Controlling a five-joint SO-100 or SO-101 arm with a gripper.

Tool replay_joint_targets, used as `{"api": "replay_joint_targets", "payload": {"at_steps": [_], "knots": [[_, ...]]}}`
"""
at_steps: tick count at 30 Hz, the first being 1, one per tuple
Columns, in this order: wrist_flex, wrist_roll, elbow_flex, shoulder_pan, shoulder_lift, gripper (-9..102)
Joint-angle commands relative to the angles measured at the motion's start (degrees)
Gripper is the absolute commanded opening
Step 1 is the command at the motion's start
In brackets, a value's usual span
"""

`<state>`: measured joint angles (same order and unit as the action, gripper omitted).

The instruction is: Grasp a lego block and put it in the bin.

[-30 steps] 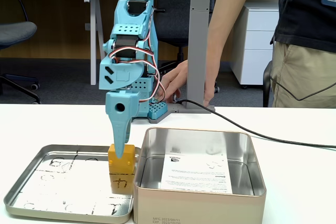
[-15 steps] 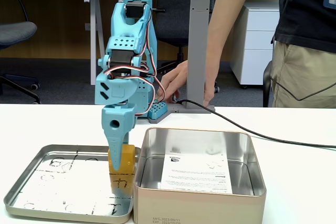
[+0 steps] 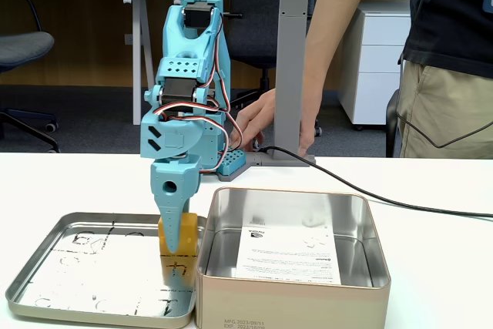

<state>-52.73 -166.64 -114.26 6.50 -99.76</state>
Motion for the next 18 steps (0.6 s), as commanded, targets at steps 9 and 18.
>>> {"api": "replay_joint_targets", "payload": {"at_steps": [9,18], "knots": [[-3.34,-0.35,0.09,0.00,-2.02,0],[-5.19,-0.62,0.09,-0.35,-5.62,0]]}}
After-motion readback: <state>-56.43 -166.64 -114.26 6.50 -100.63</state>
